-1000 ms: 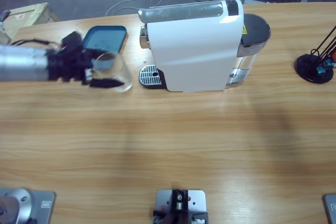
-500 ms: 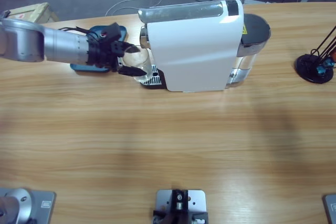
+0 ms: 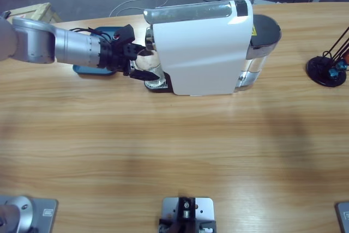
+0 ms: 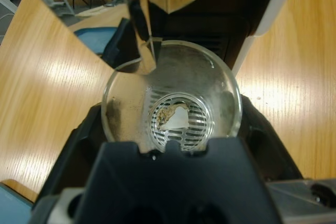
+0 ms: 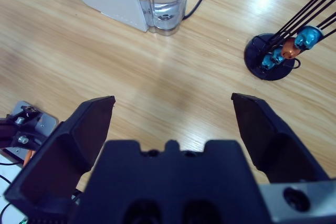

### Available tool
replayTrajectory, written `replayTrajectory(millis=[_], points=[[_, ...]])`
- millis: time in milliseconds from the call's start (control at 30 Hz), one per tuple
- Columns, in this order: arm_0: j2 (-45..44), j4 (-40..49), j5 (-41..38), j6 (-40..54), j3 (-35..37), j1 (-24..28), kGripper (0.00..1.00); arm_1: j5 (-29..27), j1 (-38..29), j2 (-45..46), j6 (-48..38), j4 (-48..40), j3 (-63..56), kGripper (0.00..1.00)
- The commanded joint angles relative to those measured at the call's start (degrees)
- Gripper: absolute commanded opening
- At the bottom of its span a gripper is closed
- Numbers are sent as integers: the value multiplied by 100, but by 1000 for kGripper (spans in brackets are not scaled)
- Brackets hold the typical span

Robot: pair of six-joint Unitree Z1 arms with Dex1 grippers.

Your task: Pour coffee

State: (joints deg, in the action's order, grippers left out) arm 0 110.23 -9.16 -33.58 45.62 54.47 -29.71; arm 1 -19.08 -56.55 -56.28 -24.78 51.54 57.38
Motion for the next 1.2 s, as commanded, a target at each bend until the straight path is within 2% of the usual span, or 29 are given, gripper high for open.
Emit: replayTrajectory(millis=[33, 267, 533, 667, 800, 900, 933, 1000, 1033, 1067, 1100, 1200], points=[[181, -92, -174, -9, -271, -91, 977, 30, -49, 26, -7, 56, -52, 1000], [-118, -95, -386, -45, -424, 141, 982, 71, -49, -14, -9, 48, -43, 1000], [-1459, -92, -372, -182, -1002, 1027, 982, 73, -49, -72, -9, -49, 15, 1000], [-2181, -83, -515, -823, -1615, 978, 982, 62, -49, -225, 12, -232, 147, 1000], [-3338, 53, -522, -2096, -2167, 609, 982, 39, -49, -802, 184, -343, 883, 1000], [-4598, 772, 610, -3384, -2317, 277, 982, 115, 146, -1737, 213, -288, 2094, 997], [-4839, 1083, 958, -3566, -2266, 164, 982, 106, 310, -2027, 228, -24, 2583, 959], [-5022, 1940, 1310, -3587, -1907, 87, 982, 127, 649, -2556, 313, 355, 3399, 744], [-5006, 2313, 1400, -3587, -1710, 76, 982, 185, 848, -2823, 402, 470, 3706, 574], [-4989, 2528, 1440, -3580, -1596, 71, 982, 322, 1018, -3096, 473, 568, 3995, 213], [-4983, 2577, 1452, -3576, -1575, 71, 982, 396, 1134, -3342, 627, 635, 4260, 2], [-4902, 2522, 1486, -3551, -1615, 64, 982, 702, 1426, -4087, 888, 733, 4981, 0]])
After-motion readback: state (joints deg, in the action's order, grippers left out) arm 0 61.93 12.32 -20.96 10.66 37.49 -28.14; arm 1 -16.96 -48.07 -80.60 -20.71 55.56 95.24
